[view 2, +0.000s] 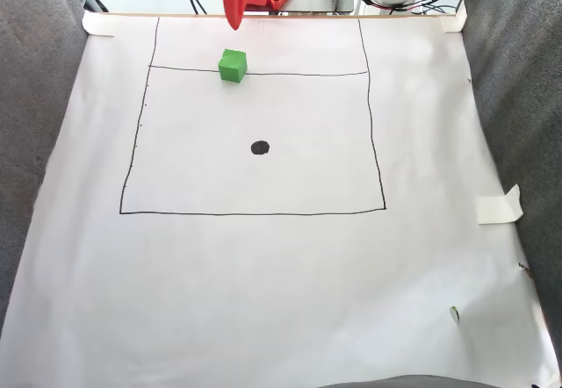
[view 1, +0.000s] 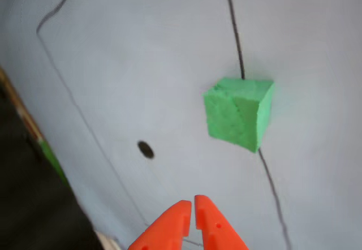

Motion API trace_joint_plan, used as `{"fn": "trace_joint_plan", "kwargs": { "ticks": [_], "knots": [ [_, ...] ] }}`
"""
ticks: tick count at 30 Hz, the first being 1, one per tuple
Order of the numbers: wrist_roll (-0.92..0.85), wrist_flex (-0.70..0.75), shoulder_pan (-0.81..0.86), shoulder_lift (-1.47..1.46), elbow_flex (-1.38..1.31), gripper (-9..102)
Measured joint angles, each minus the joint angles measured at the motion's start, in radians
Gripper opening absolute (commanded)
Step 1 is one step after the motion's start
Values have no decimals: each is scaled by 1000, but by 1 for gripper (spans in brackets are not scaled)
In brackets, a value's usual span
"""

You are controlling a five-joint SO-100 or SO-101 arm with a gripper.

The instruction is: Grasp the colored block, Place it on the black dot, and then return the arm to the default position.

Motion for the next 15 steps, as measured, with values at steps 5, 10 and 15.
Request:
{"fn": "trace_joint_plan", "kwargs": {
  "ticks": [5, 10, 15],
  "knots": [
    [48, 32, 26, -265, -130, 0],
    [18, 110, 26, -512, -235, 0],
    [-35, 183, 31, -664, -337, 0]
  ]
}}
